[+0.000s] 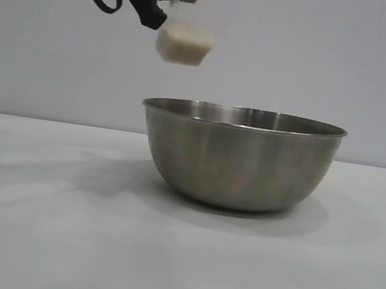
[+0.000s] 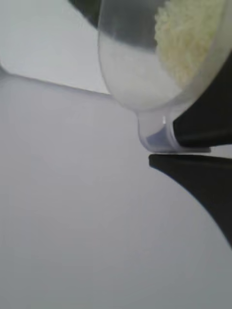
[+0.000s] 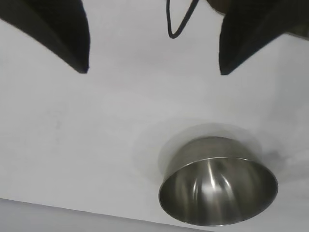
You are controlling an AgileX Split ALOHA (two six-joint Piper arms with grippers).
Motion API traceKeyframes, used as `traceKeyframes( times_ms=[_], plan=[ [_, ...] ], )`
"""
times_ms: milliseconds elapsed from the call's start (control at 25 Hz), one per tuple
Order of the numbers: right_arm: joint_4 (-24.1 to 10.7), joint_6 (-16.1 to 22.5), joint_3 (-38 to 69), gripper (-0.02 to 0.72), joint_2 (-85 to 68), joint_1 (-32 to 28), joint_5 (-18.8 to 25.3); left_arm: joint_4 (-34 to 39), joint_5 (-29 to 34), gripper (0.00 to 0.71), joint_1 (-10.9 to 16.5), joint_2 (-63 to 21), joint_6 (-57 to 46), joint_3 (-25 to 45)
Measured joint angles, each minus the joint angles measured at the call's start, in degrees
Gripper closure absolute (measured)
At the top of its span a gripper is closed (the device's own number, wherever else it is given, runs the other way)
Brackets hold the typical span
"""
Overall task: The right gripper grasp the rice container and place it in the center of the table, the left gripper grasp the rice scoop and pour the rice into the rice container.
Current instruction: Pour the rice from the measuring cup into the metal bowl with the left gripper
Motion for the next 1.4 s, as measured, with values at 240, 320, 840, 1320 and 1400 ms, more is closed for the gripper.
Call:
traceKeyframes(
  times_ms=[240,320,840,1320,1400],
  plan=[
    [0.0,0.0,0.0,0.212,0.0,0.0,0.0,4.7,5.4,0.71,-2.8,0.0,21.3,0.0],
    [0.0,0.0,0.0,0.212,0.0,0.0,0.0,7.0,6.3,0.71,-3.5,0.0,29.0,0.0],
    [0.0,0.0,0.0,0.212,0.0,0.0,0.0,9.6,6.2,0.71,-8.6,0.0,69.4,0.0],
    [0.0,0.0,0.0,0.212,0.0,0.0,0.0,3.1,1.9,0.71,-8.6,0.0,65.3,-0.4],
    [0.0,0.0,0.0,0.212,0.0,0.0,0.0,-3.7,-0.3,0.71,-8.7,0.0,56.5,-0.4]
  ],
)
